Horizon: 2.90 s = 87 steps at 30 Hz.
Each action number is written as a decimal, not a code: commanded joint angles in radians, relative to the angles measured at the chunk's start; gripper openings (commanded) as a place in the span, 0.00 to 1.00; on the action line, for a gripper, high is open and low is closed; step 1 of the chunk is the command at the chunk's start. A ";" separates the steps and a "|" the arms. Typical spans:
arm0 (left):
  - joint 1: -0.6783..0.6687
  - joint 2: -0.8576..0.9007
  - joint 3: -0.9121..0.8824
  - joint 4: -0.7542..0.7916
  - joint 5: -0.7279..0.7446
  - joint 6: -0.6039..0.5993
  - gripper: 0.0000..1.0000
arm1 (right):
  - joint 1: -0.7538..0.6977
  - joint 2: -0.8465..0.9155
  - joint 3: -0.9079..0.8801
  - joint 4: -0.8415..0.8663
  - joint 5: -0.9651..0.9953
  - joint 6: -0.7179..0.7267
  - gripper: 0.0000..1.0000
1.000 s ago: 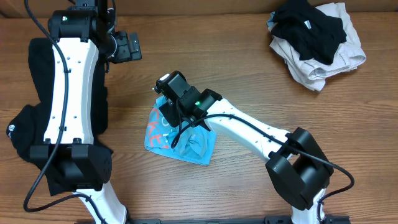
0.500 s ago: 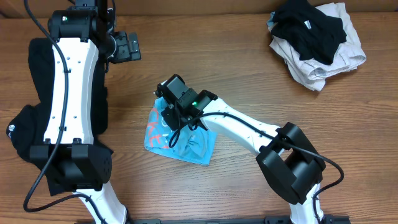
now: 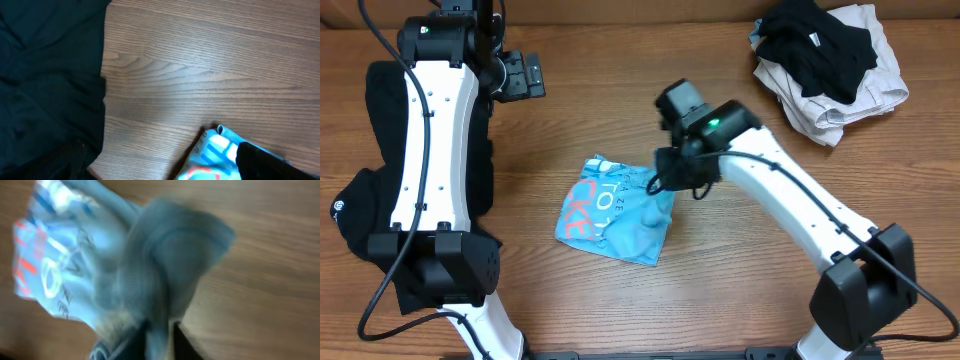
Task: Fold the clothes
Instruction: 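Grasp the folded T-shirt bundle with the right gripper, then carry the folded T-shirt with the right gripper onto the top-right pile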
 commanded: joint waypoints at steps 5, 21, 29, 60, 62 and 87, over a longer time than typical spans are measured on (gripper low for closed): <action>0.004 -0.009 -0.005 0.003 -0.014 0.032 1.00 | -0.036 0.004 -0.054 -0.029 -0.079 0.013 0.85; 0.005 -0.009 -0.005 -0.012 -0.012 0.079 1.00 | 0.053 0.004 -0.282 0.235 -0.065 0.523 1.00; 0.004 -0.009 -0.005 -0.022 -0.012 0.085 1.00 | 0.025 0.004 -0.512 0.619 -0.304 0.602 1.00; 0.006 -0.008 -0.005 -0.018 -0.015 0.092 1.00 | -0.330 -0.165 -0.240 1.084 -0.660 0.423 0.04; 0.006 -0.008 -0.005 -0.018 -0.015 0.092 1.00 | -0.393 -0.165 -0.182 1.085 -0.662 0.423 0.04; 0.003 -0.007 -0.005 0.034 -0.011 0.091 1.00 | -0.868 0.101 -0.060 1.503 -0.590 0.452 0.04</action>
